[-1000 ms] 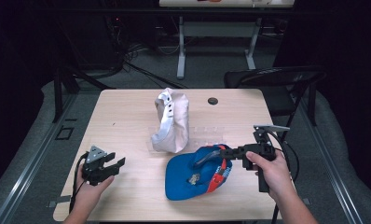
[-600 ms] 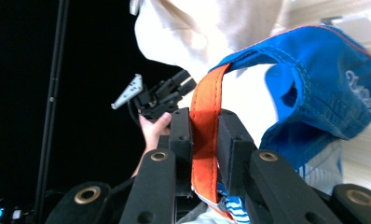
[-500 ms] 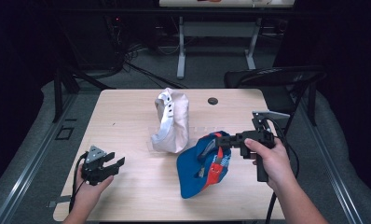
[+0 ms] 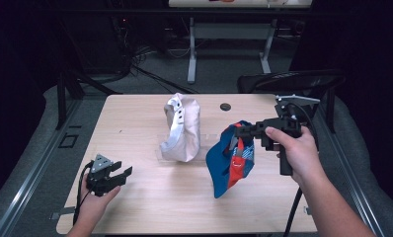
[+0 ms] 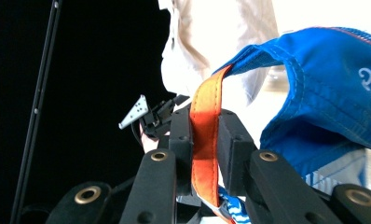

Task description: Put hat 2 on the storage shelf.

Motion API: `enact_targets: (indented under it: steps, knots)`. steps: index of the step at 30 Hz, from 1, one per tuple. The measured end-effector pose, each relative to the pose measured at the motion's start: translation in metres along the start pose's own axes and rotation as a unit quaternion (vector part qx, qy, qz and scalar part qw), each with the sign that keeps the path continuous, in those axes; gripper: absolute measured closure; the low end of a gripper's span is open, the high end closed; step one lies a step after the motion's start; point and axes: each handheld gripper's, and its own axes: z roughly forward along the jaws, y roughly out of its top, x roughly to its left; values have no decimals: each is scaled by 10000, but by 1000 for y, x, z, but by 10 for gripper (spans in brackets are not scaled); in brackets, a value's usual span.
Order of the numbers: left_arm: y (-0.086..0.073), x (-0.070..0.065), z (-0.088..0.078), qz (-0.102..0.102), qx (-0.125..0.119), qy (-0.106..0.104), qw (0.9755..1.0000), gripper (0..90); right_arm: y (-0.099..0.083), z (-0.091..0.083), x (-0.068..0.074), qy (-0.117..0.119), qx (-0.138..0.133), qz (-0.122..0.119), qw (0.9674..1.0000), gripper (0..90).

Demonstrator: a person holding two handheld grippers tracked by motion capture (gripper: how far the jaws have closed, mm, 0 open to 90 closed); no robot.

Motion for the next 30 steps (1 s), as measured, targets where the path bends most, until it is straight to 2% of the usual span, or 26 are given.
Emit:
enact_targets:
  steps: [4,15,18,23,30]
  knots:
    - [0,0,0,-3,-11,10,10000,503,11,-8,8,15,-76,80,9999,777]
    - [0,0,0,8,8,-8,10000,503,41,-21,30,-70,-409,-13,9991,776]
    - [0,1,0,21,12,-2,10000,503,49,-23,32,-50,-444,-53,9990,776]
    - [-1,1,0,7,16,16,10000,503,61,-21,31,-202,-555,-4,9983,776]
    - [-1,1,0,17,23,18,10000,503,76,-11,26,-180,-641,71,9978,776]
